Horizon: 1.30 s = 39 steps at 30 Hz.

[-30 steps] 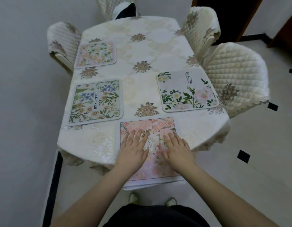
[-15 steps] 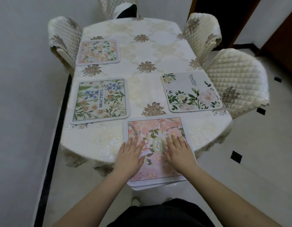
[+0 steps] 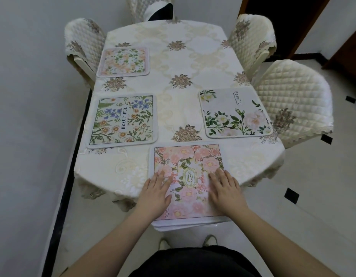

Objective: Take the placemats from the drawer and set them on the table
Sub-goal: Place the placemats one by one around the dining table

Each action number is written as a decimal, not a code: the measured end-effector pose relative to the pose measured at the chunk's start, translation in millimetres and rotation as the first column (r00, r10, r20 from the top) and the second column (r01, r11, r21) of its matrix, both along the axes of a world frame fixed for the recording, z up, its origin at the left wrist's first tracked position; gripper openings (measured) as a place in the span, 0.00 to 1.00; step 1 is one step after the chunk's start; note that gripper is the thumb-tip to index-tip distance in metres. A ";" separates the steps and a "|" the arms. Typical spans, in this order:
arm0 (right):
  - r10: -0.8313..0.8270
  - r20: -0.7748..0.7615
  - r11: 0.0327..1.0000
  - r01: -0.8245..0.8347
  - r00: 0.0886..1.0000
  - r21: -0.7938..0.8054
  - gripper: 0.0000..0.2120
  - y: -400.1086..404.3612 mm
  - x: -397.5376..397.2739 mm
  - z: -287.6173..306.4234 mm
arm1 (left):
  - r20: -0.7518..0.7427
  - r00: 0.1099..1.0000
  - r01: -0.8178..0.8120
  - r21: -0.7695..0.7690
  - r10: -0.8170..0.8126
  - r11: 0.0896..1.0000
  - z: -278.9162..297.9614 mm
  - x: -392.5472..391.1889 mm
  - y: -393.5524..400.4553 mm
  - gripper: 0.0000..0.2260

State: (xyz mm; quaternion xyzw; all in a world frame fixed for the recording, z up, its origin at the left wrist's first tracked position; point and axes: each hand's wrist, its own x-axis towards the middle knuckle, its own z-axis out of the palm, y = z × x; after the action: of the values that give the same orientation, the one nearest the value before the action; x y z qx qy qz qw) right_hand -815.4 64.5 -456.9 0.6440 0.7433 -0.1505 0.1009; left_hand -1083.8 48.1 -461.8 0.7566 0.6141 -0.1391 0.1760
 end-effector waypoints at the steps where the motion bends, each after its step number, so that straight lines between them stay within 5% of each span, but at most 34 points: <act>1: 0.019 0.002 1.000 -0.019 1.000 -0.010 0.29 2.0 6.0 -0.9 | 0.019 1.000 -0.019 -0.010 0.019 1.000 -2.8 -0.7 -0.5 0.33; 16: 0.022 -0.038 0.999 -0.023 0.999 -0.024 0.30 19.9 43.7 -5.3 | 0.015 0.940 -0.341 0.068 0.341 0.938 -7.0 2.7 -5.9 0.26; 27: -0.136 -0.235 0.989 0.118 0.962 -0.090 0.32 20.3 40.6 -0.1 | 0.312 0.834 -0.472 -0.022 0.455 0.881 -6.3 -5.2 0.9 0.22; 34: -0.352 -0.530 0.935 0.318 0.772 -0.158 0.29 22.7 37.0 12.4 | 0.536 0.692 -0.550 -0.043 0.484 0.834 21.7 -0.1 -5.1 0.20; 39: -0.461 -0.614 0.880 0.418 0.641 -0.224 0.17 23.8 42.7 10.5 | 0.644 0.649 -0.567 0.056 0.404 0.822 24.5 -9.4 -6.7 0.17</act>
State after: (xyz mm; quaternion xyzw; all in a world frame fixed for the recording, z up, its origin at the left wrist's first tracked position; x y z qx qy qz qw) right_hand -772.6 88.3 -446.5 0.7081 0.5469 -0.4072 -0.1834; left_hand -1093.2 41.4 -437.3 0.5814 0.7179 0.2429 0.2961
